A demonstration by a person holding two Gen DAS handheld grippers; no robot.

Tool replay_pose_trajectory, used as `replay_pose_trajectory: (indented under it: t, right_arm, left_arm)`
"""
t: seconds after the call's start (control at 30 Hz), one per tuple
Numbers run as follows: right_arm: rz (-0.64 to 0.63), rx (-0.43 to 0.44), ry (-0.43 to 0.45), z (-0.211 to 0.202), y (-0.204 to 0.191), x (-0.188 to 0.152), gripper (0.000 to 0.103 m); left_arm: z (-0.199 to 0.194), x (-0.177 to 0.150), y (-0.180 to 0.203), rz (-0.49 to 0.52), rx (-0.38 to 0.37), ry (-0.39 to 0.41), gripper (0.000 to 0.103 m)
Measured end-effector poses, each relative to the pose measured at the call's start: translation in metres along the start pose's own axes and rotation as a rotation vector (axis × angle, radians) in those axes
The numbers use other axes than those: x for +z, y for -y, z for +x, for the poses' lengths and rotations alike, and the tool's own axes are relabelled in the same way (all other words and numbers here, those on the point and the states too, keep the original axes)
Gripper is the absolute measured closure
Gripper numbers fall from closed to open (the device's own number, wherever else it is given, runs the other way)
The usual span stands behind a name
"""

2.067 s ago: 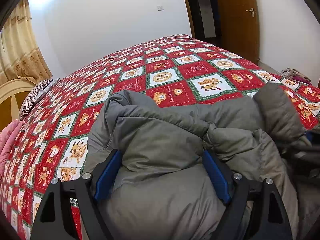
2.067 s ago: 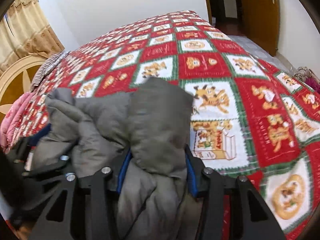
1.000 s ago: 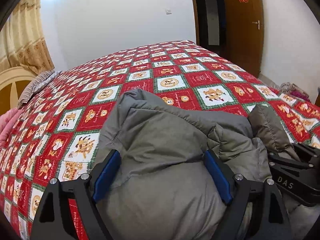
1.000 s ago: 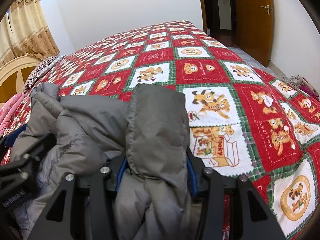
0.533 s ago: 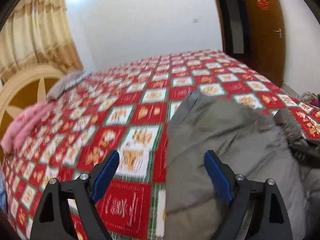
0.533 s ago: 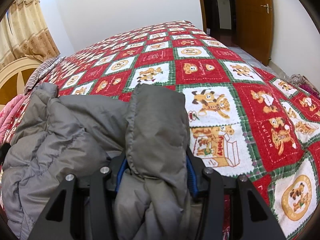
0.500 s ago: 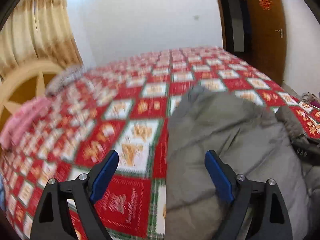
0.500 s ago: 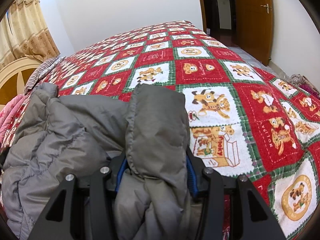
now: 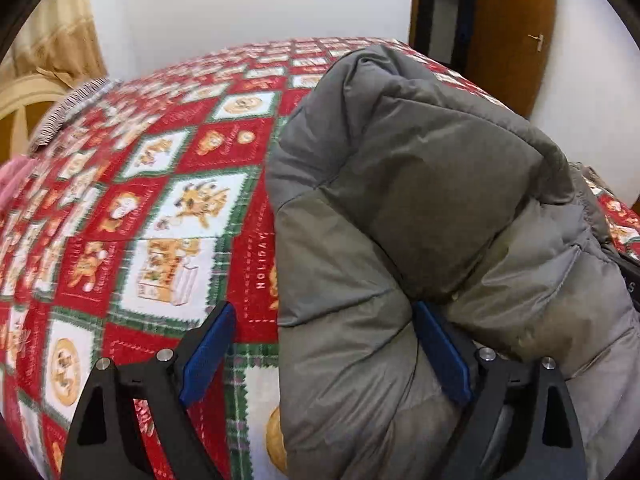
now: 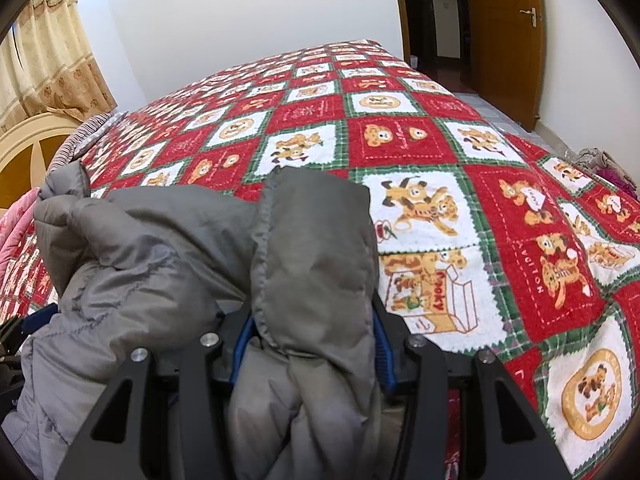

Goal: Fold large clothes
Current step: 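Grasp the grey jacket bundle with both grippers from its two sides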

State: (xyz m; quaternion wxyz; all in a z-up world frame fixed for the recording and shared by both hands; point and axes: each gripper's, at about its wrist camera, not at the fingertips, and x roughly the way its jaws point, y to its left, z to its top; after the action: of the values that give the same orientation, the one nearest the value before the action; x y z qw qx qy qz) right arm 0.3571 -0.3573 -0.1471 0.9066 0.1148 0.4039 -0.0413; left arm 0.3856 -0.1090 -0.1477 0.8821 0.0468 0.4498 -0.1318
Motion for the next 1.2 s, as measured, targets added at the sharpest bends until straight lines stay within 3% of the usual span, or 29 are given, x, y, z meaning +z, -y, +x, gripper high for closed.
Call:
replay_pose_trajectory:
  t: [0.1, 0.27, 0.37, 0.5, 0.57, 0.63, 0.77, 0.87, 1.03, 1.2]
  right_arm:
    - [0.071, 0.027, -0.011, -0.004, 0.004, -0.007, 0.053]
    - [0.092, 0.053, -0.013, -0.023, -0.008, -0.033, 0.053]
    - [0.066, 0.031, 0.007, -0.034, -0.023, -0.048, 0.053]
    - [0.073, 0.030, 0.008, -0.031, -0.024, -0.046, 0.051]
    - [0.078, 0.035, 0.011, -0.030, -0.023, -0.046, 0.051]
    - [0.078, 0.035, 0.013, -0.031, -0.023, -0.047, 0.051]
    - [0.086, 0.039, 0.020, -0.032, -0.023, -0.048, 0.052]
    - [0.099, 0.054, 0.024, -0.032, -0.021, -0.049, 0.051]
    - [0.106, 0.055, 0.021, -0.032, -0.020, -0.048, 0.051]
    - [0.080, 0.051, -0.011, -0.030, -0.022, -0.043, 0.050]
  left_arm:
    - [-0.002, -0.003, -0.017, -0.036, -0.080, -0.046, 0.012]
    - [-0.037, -0.023, -0.015, 0.098, -0.032, -0.053, 0.013]
    - [-0.073, -0.024, -0.018, 0.164, 0.010, 0.054, 0.013]
    - [-0.099, 0.009, -0.025, 0.062, -0.055, 0.163, 0.013]
    - [-0.083, 0.035, -0.014, 0.044, -0.096, 0.128, 0.013]
    - [-0.053, 0.055, -0.001, 0.043, -0.052, 0.082, 0.013]
    - [0.013, 0.051, 0.027, 0.097, 0.009, -0.044, 0.013]
    - [0.021, 0.041, 0.026, 0.082, 0.005, -0.033, 0.012]
    - [0.029, 0.036, 0.035, 0.114, 0.067, -0.007, 0.011]
    - [0.025, 0.042, 0.026, 0.105, 0.037, -0.039, 0.011]
